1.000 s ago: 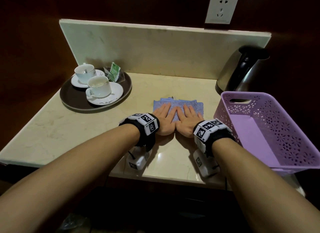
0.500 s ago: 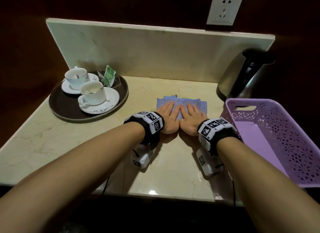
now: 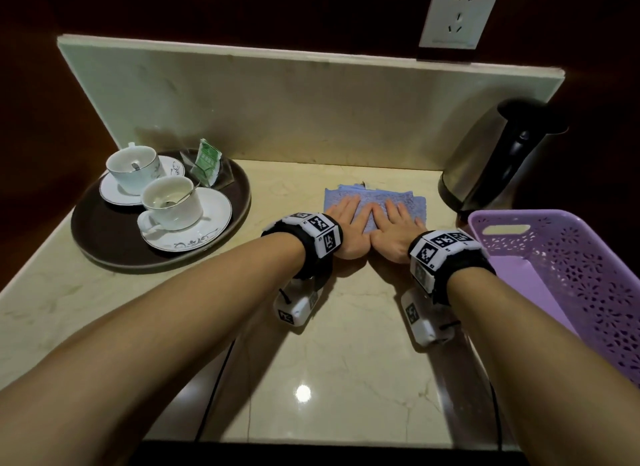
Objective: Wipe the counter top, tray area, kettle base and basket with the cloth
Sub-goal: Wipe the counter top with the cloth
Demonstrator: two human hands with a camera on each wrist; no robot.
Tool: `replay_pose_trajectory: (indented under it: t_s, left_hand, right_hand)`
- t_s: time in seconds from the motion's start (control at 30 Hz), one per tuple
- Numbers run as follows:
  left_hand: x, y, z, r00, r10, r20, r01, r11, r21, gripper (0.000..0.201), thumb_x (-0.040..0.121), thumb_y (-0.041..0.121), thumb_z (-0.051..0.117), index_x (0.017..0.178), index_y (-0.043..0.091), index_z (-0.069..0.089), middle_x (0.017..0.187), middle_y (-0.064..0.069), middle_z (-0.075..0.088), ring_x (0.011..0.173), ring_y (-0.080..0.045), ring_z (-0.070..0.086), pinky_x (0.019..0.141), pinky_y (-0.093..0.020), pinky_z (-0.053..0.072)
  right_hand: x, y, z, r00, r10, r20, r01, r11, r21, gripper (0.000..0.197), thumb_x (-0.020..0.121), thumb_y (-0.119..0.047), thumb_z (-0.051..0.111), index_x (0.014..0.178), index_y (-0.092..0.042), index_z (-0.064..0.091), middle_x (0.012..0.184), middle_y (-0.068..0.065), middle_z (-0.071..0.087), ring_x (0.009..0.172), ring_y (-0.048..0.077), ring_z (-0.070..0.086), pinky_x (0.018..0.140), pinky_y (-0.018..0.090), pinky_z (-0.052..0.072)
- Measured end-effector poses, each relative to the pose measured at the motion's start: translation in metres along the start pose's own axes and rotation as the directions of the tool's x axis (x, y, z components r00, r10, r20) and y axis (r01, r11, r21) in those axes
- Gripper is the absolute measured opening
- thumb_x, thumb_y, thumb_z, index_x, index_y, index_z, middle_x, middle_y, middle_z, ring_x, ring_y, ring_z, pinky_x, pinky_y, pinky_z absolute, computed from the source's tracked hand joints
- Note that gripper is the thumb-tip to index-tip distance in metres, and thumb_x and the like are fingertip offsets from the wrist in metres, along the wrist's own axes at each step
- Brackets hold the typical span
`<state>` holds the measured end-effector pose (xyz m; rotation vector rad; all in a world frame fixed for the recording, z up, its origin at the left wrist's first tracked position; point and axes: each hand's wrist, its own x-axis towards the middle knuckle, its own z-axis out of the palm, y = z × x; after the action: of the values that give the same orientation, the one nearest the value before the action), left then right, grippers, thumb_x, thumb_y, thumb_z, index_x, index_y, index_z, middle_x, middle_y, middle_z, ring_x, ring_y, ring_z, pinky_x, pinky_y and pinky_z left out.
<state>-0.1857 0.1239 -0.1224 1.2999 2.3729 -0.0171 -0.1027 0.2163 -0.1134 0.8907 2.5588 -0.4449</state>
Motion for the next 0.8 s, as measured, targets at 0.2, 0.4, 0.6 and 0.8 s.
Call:
replay_pose_trajectory:
  t_s: [0.2,0.4,0.6,0.8]
  left_hand:
    - [0.020,-0.002,-0.005,1.000,0.015,-0.001,-0.015,1.000,0.015,0.064,0.102,0.046,0.015,0.156,0.022,-0.009,0.163,-0.004,-0.018,0.150,-0.020,-0.016,0.122,-0.038,-0.008]
    - [0.033,-0.003,-0.010,1.000,0.023,0.006,-0.023,1.000,0.013,0.065,0.102,0.047,0.016,0.156,0.023,-0.010,0.163,-0.004,-0.019,0.150,-0.021,-0.016,0.122,-0.038,-0.009]
    - [0.047,-0.004,-0.014,0.999,0.036,-0.010,-0.036,0.999,0.004,0.064,0.102,0.045,0.017,0.157,0.023,-0.008,0.163,-0.004,-0.017,0.150,-0.020,-0.015,0.122,-0.037,-0.009]
    - [0.056,-0.005,-0.017,0.999,0.036,-0.024,-0.037,0.999,-0.005,0.063,0.103,0.045,0.017,0.157,0.022,-0.006,0.163,-0.004,-0.015,0.150,-0.020,-0.014,0.122,-0.037,-0.008]
  right_hand:
    - [0.015,0.003,-0.007,1.000,0.026,-0.016,-0.026,1.000,0.006,0.067,0.099,-0.041,0.026,0.154,-0.029,-0.010,0.163,-0.001,-0.017,0.150,0.021,-0.015,0.121,0.048,-0.007]
    - [0.027,0.004,-0.014,0.999,0.037,-0.022,-0.037,0.999,-0.018,0.063,0.102,-0.042,0.023,0.155,-0.028,-0.009,0.163,0.000,-0.016,0.151,0.023,-0.013,0.120,0.049,-0.006]
    - [0.036,0.006,-0.019,0.998,0.051,-0.039,-0.051,0.999,0.000,0.062,0.101,-0.040,0.022,0.155,-0.028,-0.007,0.163,-0.001,-0.014,0.151,0.022,-0.013,0.120,0.050,-0.006]
    - [0.046,0.007,-0.025,0.998,0.054,-0.031,-0.054,0.998,-0.009,0.063,0.102,-0.040,0.023,0.155,-0.027,-0.007,0.163,0.000,-0.014,0.151,0.023,-0.012,0.120,0.051,-0.005]
